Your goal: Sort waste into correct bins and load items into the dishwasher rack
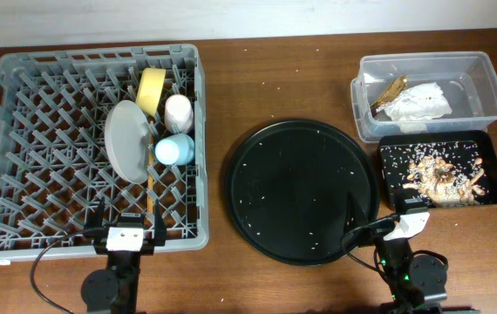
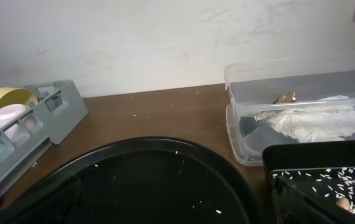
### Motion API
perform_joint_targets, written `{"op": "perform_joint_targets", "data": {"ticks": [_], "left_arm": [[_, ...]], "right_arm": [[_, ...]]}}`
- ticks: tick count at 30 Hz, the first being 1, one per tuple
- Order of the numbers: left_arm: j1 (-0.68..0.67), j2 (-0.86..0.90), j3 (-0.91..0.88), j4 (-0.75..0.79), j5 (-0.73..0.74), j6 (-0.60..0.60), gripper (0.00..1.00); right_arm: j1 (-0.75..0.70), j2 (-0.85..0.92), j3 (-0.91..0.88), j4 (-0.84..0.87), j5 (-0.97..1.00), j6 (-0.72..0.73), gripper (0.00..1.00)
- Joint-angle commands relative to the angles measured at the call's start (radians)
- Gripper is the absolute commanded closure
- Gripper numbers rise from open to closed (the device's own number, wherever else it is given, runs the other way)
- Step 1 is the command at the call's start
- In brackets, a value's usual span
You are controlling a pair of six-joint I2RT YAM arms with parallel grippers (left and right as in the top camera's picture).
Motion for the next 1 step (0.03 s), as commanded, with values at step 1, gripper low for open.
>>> {"op": "perform_joint_targets", "data": {"ticks": [1], "left_arm": [[0.005, -0.01, -0.006, 0.0, 0.011, 0.016, 0.01]], "right_arm": [[0.005, -0.007, -0.008, 0.0, 0.008, -0.008, 0.01]]}}
